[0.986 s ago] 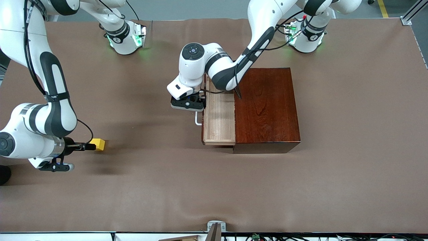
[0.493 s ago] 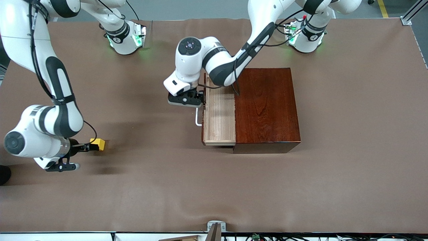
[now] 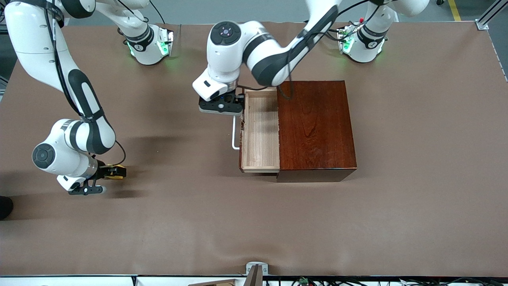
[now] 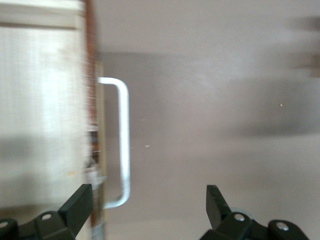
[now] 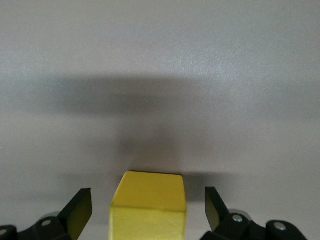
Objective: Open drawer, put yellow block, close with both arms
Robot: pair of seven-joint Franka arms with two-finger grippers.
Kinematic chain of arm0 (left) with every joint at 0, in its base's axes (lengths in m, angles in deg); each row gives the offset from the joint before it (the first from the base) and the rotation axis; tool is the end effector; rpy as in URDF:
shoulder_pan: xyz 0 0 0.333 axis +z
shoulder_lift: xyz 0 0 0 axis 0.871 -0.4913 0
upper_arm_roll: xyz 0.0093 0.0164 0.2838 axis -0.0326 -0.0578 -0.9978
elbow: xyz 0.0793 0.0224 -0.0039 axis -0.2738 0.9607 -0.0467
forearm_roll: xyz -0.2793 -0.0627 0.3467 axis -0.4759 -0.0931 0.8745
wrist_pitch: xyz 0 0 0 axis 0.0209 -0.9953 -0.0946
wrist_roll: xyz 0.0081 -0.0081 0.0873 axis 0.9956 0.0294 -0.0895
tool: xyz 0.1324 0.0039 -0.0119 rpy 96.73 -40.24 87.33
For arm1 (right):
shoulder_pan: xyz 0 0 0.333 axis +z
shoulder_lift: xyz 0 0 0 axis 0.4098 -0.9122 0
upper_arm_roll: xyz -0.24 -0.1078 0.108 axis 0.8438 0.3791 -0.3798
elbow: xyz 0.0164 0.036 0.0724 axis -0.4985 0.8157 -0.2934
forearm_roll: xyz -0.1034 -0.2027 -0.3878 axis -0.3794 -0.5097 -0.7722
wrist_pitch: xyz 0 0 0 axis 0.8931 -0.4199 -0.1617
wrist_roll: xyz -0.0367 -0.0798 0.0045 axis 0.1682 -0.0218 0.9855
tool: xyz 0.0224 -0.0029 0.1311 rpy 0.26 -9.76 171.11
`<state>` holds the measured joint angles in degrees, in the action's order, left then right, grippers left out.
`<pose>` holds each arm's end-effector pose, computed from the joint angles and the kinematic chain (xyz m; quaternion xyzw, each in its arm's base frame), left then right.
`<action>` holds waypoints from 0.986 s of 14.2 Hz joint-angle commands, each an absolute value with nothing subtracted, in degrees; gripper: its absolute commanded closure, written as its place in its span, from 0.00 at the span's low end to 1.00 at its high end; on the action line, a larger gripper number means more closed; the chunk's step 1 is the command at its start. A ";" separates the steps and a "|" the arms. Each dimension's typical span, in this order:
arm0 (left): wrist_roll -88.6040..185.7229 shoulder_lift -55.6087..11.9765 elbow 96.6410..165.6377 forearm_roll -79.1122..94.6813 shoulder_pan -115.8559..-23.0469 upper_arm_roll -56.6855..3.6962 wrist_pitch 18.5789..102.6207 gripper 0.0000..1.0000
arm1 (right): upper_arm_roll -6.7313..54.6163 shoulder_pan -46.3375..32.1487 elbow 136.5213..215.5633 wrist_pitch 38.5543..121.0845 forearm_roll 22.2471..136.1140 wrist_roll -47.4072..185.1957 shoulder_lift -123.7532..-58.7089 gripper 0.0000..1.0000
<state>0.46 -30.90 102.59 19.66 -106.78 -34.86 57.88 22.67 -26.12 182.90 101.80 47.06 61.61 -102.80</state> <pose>0.4632 -0.6327 0.3662 0.9967 -0.0029 0.0248 0.0779 0.6514 -0.0691 0.0912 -0.9992 -0.0285 0.0269 0.0109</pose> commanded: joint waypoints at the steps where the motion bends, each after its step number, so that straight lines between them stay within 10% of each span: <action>1: 0.34 -23.38 103.85 18.10 -102.60 -35.06 48.06 0.00 | 22.71 -25.86 186.62 103.50 47.43 59.52 -100.02 0.00; 4: 4.89 -16.87 104.37 17.66 -95.41 -35.06 39.70 0.00 | 22.71 -26.21 186.71 103.42 47.43 56.44 -100.02 0.01; 10: 31.51 -8.86 106.13 17.04 -79.41 -34.80 27.99 0.00 | 22.71 -26.30 186.62 103.42 47.43 53.64 -99.93 0.82; 14: 36.55 -3.59 112.09 16.95 -70.52 -34.62 27.99 0.00 | 22.71 -26.48 185.57 102.72 47.43 43.89 -99.93 1.00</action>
